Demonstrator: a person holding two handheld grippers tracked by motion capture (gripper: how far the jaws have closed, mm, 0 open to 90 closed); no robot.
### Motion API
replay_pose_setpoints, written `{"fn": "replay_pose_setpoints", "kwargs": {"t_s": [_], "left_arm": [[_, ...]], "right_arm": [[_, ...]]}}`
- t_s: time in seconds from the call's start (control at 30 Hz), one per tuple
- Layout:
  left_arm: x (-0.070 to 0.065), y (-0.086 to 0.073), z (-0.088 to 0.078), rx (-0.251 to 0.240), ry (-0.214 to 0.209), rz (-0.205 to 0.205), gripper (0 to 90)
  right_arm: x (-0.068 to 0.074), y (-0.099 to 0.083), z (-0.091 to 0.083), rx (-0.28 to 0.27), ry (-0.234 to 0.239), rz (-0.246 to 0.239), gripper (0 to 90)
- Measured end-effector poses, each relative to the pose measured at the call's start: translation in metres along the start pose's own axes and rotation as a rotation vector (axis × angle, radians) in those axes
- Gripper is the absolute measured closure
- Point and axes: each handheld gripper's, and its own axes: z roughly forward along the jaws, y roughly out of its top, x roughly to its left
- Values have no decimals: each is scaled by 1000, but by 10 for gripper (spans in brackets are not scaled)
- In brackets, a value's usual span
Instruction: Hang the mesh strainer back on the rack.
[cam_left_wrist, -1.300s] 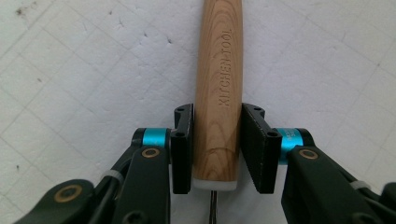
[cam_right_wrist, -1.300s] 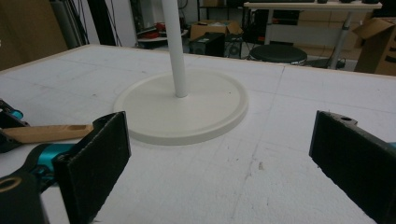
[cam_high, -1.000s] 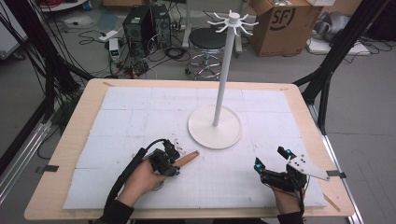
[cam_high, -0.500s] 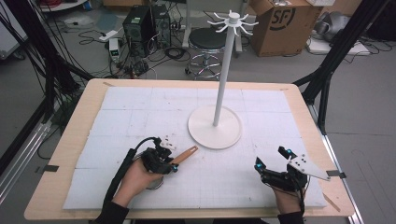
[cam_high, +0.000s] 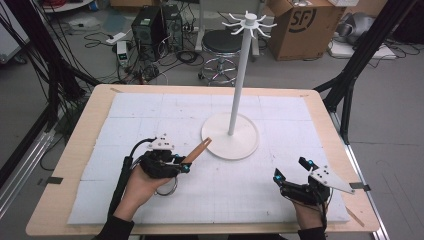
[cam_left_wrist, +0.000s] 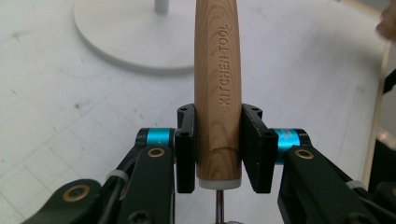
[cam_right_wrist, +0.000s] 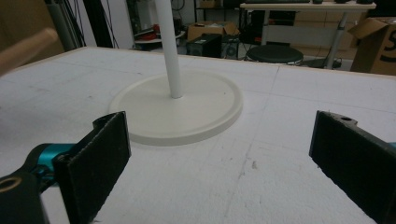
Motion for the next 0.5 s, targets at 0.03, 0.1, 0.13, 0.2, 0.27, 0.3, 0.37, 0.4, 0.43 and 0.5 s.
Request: {"fn": "replay_pose_setpoints", "kwargs": {"t_s": [0.03,0.1,0.13,0.2,0.27,0.3,0.37,0.4,0.43,0.5], "left_arm": [[0,1,-2,-21,4,1,691],[0,5,-7,-66,5,2,691],[0,7,-9,-101,1,2,691],[2,12,-15,-161,-20,-14,691],[3,19,-19,-200,-27,-23,691],[4,22,-21,-218,-29,-20,691],[5,28,-23,-261,-38,-29,691],[6,31,-25,-279,-37,-30,690],[7,33,-26,-296,-41,-33,691],[8,38,-28,-333,-44,-28,690]], "right_arm": [[0,0,0,-2,0,-2,43],[0,0,1,-3,1,-4,43],[1,0,1,0,2,2,43],[0,-1,2,3,6,1,43],[-1,-2,3,2,10,5,43],[-1,-2,4,5,12,11,43],[-3,-3,5,8,19,12,43],[-3,-3,5,7,19,13,43],[-4,-3,6,7,21,17,43],[-5,-4,8,6,27,21,43]]}}
